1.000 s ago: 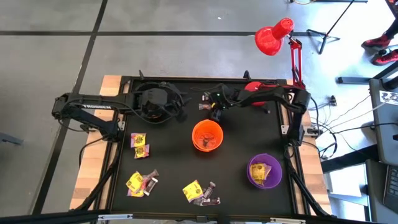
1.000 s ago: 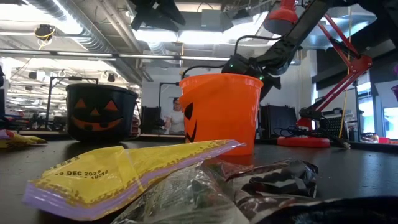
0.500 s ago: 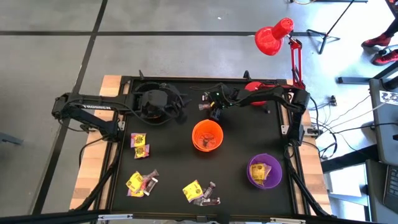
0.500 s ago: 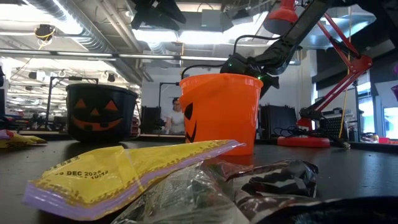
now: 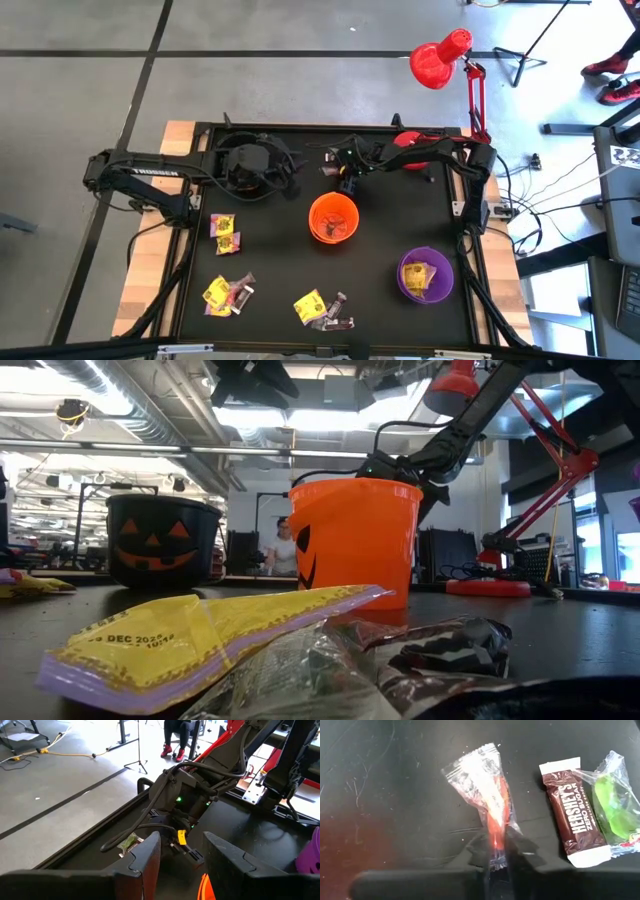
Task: Sort candy
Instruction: Put the orange gummy into the orange bucket
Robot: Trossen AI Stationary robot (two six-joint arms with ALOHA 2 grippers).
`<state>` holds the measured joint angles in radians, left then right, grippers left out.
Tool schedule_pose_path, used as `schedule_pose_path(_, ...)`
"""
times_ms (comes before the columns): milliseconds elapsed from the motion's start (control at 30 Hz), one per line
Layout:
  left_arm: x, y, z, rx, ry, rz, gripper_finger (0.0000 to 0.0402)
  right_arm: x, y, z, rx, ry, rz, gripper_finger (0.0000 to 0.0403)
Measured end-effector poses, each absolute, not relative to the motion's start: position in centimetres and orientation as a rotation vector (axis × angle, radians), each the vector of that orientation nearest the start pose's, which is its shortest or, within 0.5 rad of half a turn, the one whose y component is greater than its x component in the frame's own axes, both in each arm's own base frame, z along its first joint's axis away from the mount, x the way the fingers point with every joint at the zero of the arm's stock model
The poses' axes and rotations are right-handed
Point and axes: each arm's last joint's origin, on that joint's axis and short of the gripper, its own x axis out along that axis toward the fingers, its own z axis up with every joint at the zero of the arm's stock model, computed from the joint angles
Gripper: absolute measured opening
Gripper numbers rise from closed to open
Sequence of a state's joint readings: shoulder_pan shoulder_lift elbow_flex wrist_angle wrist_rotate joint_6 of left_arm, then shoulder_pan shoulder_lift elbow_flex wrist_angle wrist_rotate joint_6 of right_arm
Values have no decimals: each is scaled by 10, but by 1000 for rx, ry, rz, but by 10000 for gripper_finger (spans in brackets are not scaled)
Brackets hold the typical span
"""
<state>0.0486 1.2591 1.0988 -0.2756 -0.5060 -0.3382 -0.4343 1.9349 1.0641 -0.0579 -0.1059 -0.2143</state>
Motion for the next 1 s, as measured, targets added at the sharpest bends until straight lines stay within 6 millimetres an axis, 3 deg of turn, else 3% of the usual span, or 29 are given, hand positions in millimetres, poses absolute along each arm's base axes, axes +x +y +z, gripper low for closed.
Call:
schedule_pose_path(100,274,27,336,-224,333,611,137,342,-155,125,48,923,-204,9)
schedule_pose_path(367,274,25,335,-222,336,604,137,336,-152,137,48,941,-209,5)
schedule_pose_path(767,274,21,335,-218,338,592,137,311,-138,208,65,848,-158,5)
schedule_pose_path(1000,274,15,336,-213,338,574,137,299,-111,247,24,772,-90,4)
